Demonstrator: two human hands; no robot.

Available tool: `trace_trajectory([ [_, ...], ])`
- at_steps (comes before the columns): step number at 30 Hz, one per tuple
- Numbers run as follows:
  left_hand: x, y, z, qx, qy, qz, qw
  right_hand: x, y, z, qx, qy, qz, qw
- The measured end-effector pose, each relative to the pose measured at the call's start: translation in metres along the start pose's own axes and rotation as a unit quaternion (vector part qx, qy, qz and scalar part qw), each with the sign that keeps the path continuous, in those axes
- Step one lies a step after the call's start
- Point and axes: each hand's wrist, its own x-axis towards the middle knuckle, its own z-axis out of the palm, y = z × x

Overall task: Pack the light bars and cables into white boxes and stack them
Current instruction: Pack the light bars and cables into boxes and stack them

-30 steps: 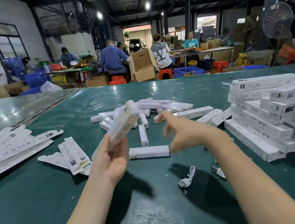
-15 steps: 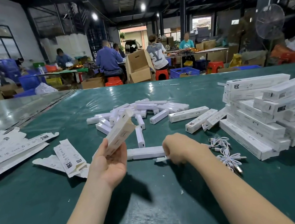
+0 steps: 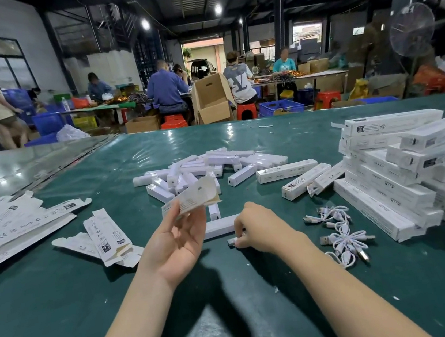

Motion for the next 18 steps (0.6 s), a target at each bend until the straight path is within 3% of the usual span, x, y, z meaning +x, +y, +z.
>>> trace_trajectory([
  [4,-0.002,0.001,0.000,0.002,-0.003,-0.027,1.000,0.002,0.002,0.006,0.020,0.008,-0.004,1.000],
  [7,-0.003,0.002,0.001,0.003,0.014,-0.023,1.000,0.002,0.002,0.000,0.165,0.043,0.001,0.985],
  [10,-0.002,0.003,0.000,0.007,0.037,-0.024,0.999,-0.003,-0.005,-0.018,0.418,0.086,-0.027,0.904],
  [12,0.000,0.003,-0.002,-0.008,0.050,-0.010,0.999,-0.007,-0.011,-0.033,0.506,0.140,-0.082,0.847],
  [15,0.001,0.003,-0.003,-0.027,0.059,0.010,0.998,-0.014,-0.021,-0.053,0.468,0.210,-0.162,0.843],
  [18,0.003,0.003,-0.003,-0.004,0.082,0.018,0.996,-0.022,-0.031,-0.064,0.293,0.261,-0.208,0.896],
])
